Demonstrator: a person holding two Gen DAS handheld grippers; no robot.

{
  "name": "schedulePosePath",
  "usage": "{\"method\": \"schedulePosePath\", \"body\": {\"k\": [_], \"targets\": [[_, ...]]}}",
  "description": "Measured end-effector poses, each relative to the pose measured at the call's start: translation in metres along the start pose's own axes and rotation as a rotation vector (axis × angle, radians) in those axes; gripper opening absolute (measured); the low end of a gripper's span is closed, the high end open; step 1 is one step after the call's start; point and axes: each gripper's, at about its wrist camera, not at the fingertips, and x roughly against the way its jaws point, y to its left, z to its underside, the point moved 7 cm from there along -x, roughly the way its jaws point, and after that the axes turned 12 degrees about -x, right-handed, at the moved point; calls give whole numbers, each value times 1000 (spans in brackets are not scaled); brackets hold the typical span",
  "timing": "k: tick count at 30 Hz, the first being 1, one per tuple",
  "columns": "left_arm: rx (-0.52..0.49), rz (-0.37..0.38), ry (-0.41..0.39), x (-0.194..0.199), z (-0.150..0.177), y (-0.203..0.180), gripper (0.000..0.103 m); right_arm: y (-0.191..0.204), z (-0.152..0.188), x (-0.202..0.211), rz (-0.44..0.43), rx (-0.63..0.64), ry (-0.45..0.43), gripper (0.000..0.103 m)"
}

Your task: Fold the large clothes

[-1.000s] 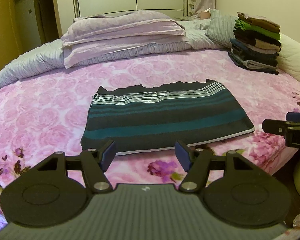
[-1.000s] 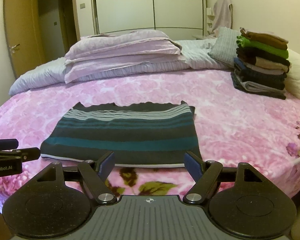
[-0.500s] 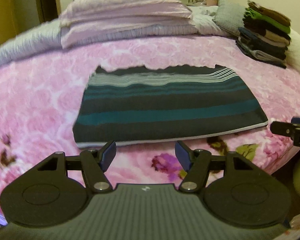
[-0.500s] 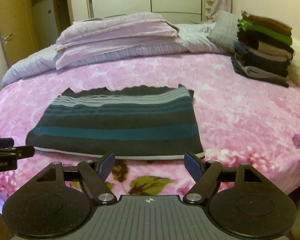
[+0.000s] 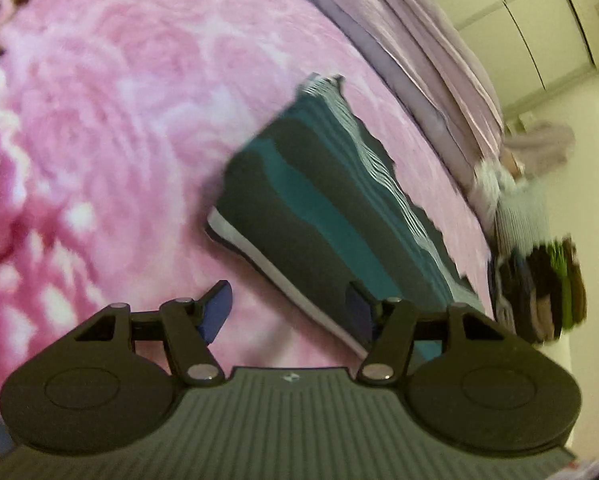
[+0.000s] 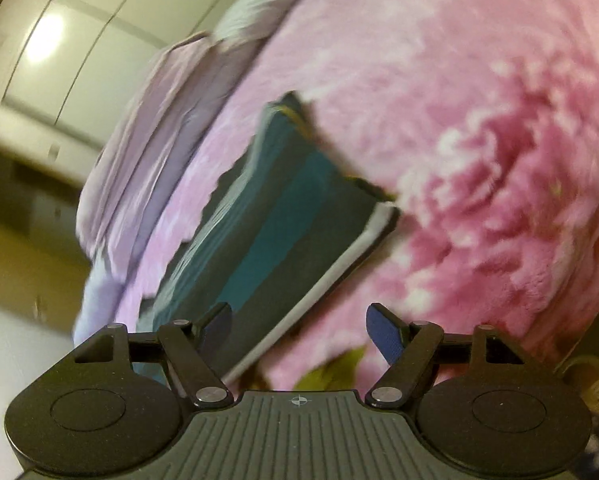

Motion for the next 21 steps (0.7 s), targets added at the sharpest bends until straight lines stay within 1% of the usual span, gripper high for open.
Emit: {"method": "schedulePosePath", "body": {"k": [2,3,5,6,7,8,9,10,12,16,19,21], "targets": [[32,9,-27,-6,-6,6,53,-1,-7,-8,-22,-32,-30,59],[40,11,-40,-9,-10,7,52,-1,-12,-13,-25,-50,-43,58],[45,1,-55,-16,-17,8,46,0,-18,-19,-46,-78,-69,53],[43,-7,-60,-19,-19,9,39,0,-20,-22,-43,-86,-82,48],[30,-15,-67,-22,-20,8,33,0,-21,-24,-33,-90,-94,30],[20,-25,-68,-24,-20,8,29,-2,-21,-27,-26,-94,-100,7],[7,-32,-70,-23,-20,8,22,-5,-23,-28,-37,-110,-95,7],[-1,-33,-74,-22,-19,7,17,-7,-23,-25,-52,-127,-100,6],[-40,-44,-85,-16,-19,3,15,-6,-23,-17,-62,-107,-118,5],[-162,-76,-113,1,-20,-17,12,11,-22,6,-80,-24,-147,4],[-205,-71,-103,17,-11,-31,12,17,-27,22,-86,-10,-150,3],[-241,-60,-83,29,2,-39,12,12,-30,38,-78,-6,-146,3]]}}
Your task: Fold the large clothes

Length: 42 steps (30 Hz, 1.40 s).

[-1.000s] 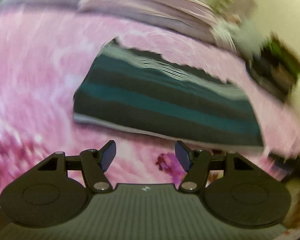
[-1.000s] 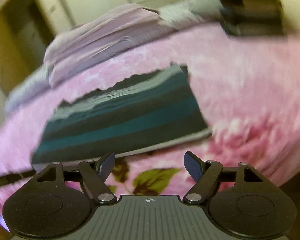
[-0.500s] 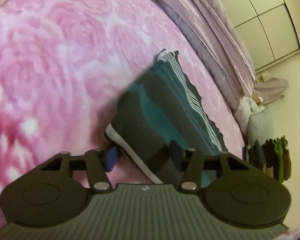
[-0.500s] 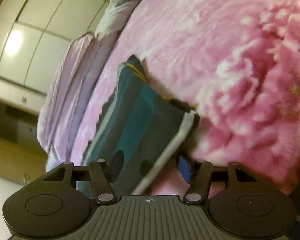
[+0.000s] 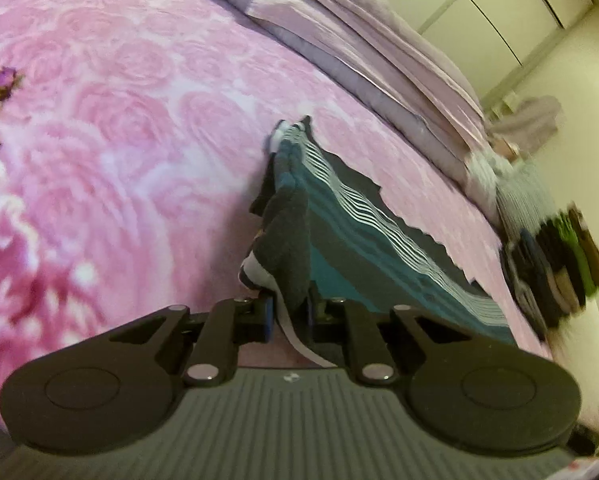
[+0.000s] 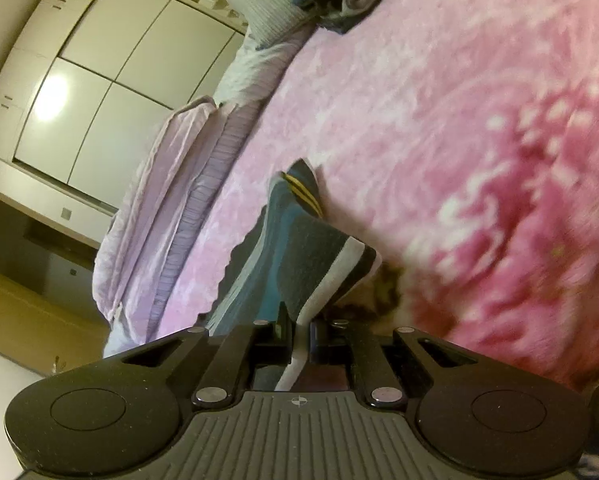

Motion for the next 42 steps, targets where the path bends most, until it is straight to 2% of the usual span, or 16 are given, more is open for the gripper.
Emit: {"method": "schedulePosePath", "body": {"k": [5,7,9,10,11,13,16,18,21,26,27,28,30,33,36,42], "targets": [[-110,28,94,25,48,-18,14,-29,1,45,61,29,14,4],[-161,-12,116,27,61,-13,24,-45,7,53,120,39,62,5],[-200,-35,134,31,63,-6,32,-46,13,57,186,151,86,13],[-209,-49,127,36,58,-2,32,-43,14,61,233,224,79,27],[-227,-69,110,43,53,1,31,-37,12,67,262,297,52,34],[-292,-126,65,55,34,5,31,-22,5,77,259,407,-11,35],[-328,-184,-5,65,7,11,32,5,-14,73,201,459,-64,35],[-341,-179,-26,59,-8,5,32,21,-23,56,166,496,-57,35],[-360,-106,-36,40,-24,-14,32,32,-32,15,180,551,-45,35],[-425,-37,2,-1,-28,-48,32,21,-44,-31,185,469,12,31],[-439,-28,11,-10,-28,-52,32,21,-45,-34,183,475,16,25],[-451,-27,20,-19,-26,-54,32,23,-45,-35,164,485,35,3],[-471,-28,43,-34,-23,-56,31,27,-43,-35,181,541,18,3],[-493,-80,77,-52,-19,-52,31,23,-45,-35,253,573,-11,2],[-488,-94,79,-57,-16,-48,31,27,-36,-40,300,651,-22,2],[-482,-93,76,-56,-17,-46,31,30,-35,-41,315,658,-19,3]]}}
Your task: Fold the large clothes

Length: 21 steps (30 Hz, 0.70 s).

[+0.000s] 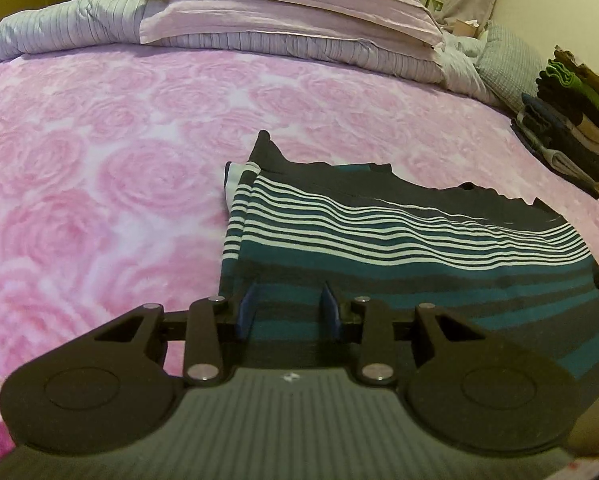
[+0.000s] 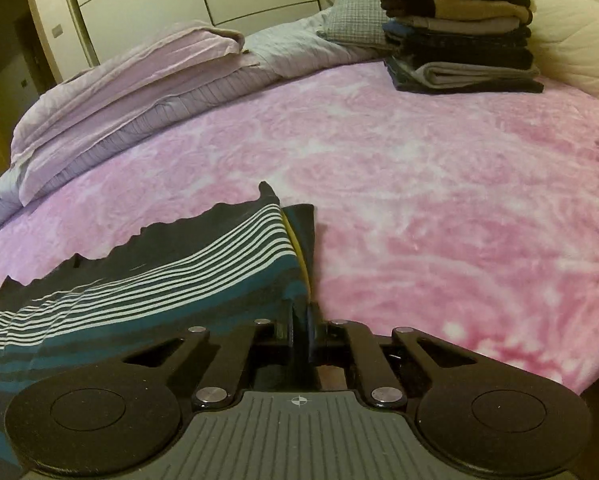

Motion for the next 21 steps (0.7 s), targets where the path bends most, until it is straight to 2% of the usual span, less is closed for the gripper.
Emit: {"method": "schedulePosePath", "body": {"k": [3,4,6,7,8,10,13,14,17,21], "targets": [[0,-1,0,1,0,0,31,1,-1,1,5,3,1,4],[2,0,0,2,0,0,31,1,-2,2,8,2,2,8],[15,11,0,7,0,2,31,-3,-5,7,18,-11,-10,29],[29,23,-4,11,1,4,31,-7,-5,11,7,-31,-17,52],[44,34,-10,16,1,7,31,-12,-5,15,-21,-61,-25,70],[78,47,-12,26,5,15,31,-27,-1,21,-90,-158,-15,72],[122,46,4,38,14,32,31,-47,17,15,-166,-288,71,72],[139,48,11,40,16,37,31,-50,24,12,-191,-310,98,72],[183,38,22,47,25,55,31,-50,27,9,-237,-322,82,72],[218,25,21,51,31,70,31,-40,23,-4,-334,-347,143,71]]}}
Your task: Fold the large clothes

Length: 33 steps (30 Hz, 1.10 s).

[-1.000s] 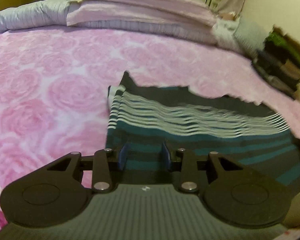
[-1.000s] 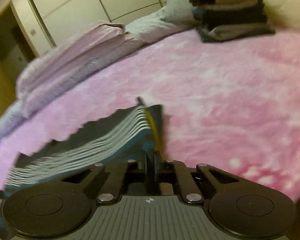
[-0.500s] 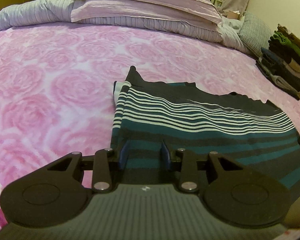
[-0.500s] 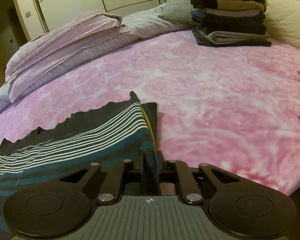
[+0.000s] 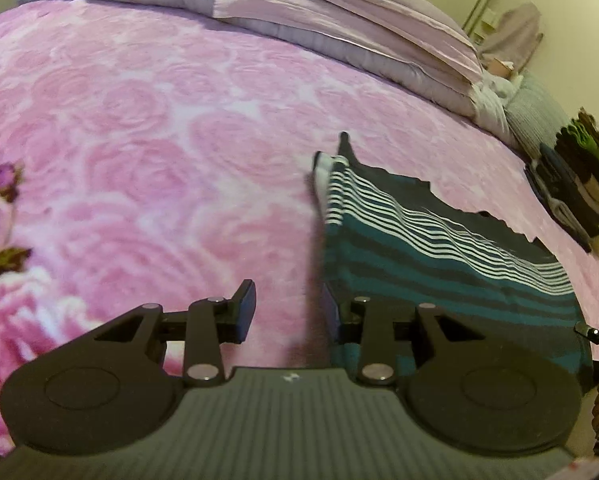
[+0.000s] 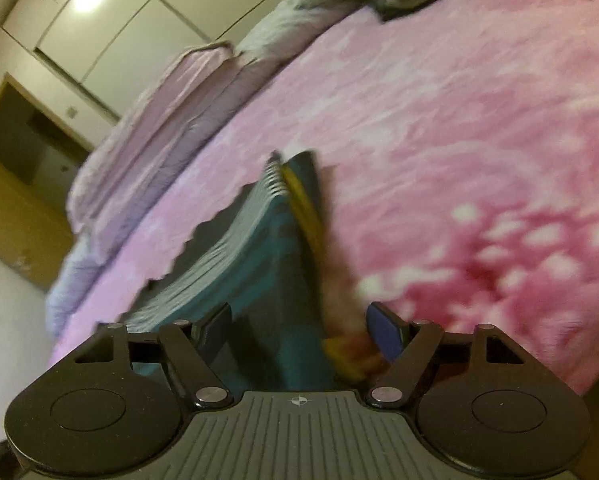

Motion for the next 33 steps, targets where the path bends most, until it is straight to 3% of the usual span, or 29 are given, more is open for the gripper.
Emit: {"method": "schedulePosePath", "body": {"k": [2,8,12,16,19,23,26,30,31,33], "targets": [[14,0,1,0,2,6,31,0,1,-9,-38,-36,36,52],[46,-1,20,-3,9,27,31,-4,0,-10,0,-107,23,27],[62,0,25,-3,12,41,31,24,3,-12,189,1,-6,22],[85,3,14,3,14,59,31,83,25,-23,492,302,-77,20],[106,12,8,10,18,71,31,146,61,-34,630,624,-186,20],[130,32,7,16,24,81,31,226,139,-57,615,985,-267,20],[153,46,4,22,29,87,31,261,219,-88,568,1255,-277,20],[186,59,1,28,37,93,31,248,318,-143,533,1489,-134,23],[191,61,1,30,39,93,31,237,338,-157,545,1518,-63,29],[192,58,-1,35,43,92,31,229,356,-161,588,1559,-105,33]]}}
